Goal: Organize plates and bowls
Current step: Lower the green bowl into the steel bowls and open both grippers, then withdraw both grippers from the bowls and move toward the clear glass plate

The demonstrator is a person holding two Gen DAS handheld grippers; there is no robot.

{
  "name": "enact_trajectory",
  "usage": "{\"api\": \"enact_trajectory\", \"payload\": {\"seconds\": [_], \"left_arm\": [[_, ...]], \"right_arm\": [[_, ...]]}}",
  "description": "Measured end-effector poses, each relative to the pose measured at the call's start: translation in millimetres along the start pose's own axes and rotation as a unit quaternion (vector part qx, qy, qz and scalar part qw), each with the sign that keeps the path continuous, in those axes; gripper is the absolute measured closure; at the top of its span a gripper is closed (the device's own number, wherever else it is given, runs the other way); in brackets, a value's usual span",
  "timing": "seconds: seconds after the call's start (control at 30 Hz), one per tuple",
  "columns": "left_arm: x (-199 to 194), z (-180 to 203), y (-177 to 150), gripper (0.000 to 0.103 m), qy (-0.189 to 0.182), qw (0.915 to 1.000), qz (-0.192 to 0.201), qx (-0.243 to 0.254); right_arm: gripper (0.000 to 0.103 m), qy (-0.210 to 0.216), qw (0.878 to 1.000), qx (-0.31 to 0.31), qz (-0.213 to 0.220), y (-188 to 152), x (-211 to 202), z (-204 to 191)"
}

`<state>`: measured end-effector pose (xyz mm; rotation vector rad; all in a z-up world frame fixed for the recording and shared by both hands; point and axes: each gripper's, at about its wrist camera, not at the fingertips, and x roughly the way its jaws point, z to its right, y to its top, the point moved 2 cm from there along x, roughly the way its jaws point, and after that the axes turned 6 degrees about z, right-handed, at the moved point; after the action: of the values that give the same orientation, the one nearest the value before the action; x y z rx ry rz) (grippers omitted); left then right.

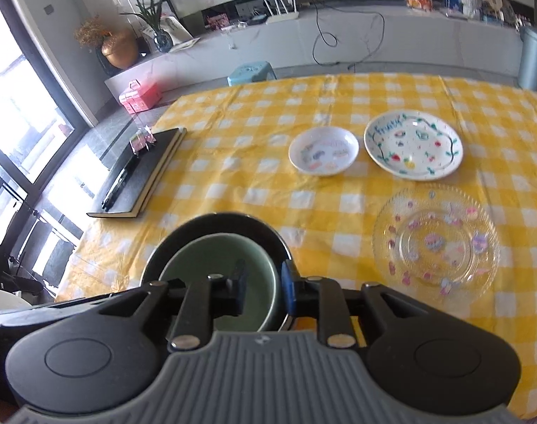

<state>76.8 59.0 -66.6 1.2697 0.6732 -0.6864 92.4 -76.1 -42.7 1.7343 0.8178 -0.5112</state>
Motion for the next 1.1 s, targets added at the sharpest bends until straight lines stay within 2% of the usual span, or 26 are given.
{"api": "enact_trajectory", "payload": {"seconds": [0.13,0.2,0.33,0.4,0.5,0.57,0.6,0.67,0.73,0.9,1.1], "left_arm": [[-9.8,4.6,3.3,0.067,-0.001,0.9996,0.022,0.017],[-15.8,6.7,4.6,0.056,-0.007,0.9990,0.036,0.026],[-26.4,13.4,6.0,0.045,-0.014,0.9966,0.067,0.046],[-32.3,19.5,5.4,0.031,-0.016,0.9943,0.088,0.058],[-39.8,28.8,3.2,0.018,-0.030,0.9907,0.112,0.071],[-42.7,35.7,2.3,0.015,-0.052,0.9893,0.116,0.072],[-43.7,39.0,1.8,0.014,-0.066,0.9888,0.115,0.068],[-45.0,45.0,0.3,0.012,-0.088,0.9873,0.118,0.059],[-46.6,53.4,-4.1,0.009,-0.103,0.9843,0.130,0.061],[-41.4,82.1,-13.3,0.009,-0.104,0.9816,0.132,0.090],[-23.7,110.4,-24.1,0.009,-0.135,0.9826,0.113,0.058]], "right_arm": [[0.079,0.011,1.000,0.007,0.014,2.2,-8.1,2.4],[0.076,0.012,1.000,0.007,0.026,2.8,-13.8,5.3],[0.068,0.011,0.998,0.005,0.058,5.7,-27.9,13.5],[0.060,0.004,0.997,0.004,0.074,6.5,-35.7,21.3],[0.056,-0.005,0.995,0.005,0.095,6.1,-46.5,34.9],[0.053,-0.006,0.995,0.008,0.104,4.4,-52.1,44.5],[0.046,-0.008,0.994,0.013,0.110,2.2,-55.9,51.2],[0.039,-0.018,0.992,0.022,0.126,-0.5,-63.2,63.0],[0.037,-0.028,0.989,0.025,0.141,-2.6,-69.9,73.7],[0.031,-0.059,0.985,0.043,0.159,-7.0,-83.6,105.6],[0.027,-0.093,0.977,0.084,0.174,-19.4,-91.2,143.2]]}}
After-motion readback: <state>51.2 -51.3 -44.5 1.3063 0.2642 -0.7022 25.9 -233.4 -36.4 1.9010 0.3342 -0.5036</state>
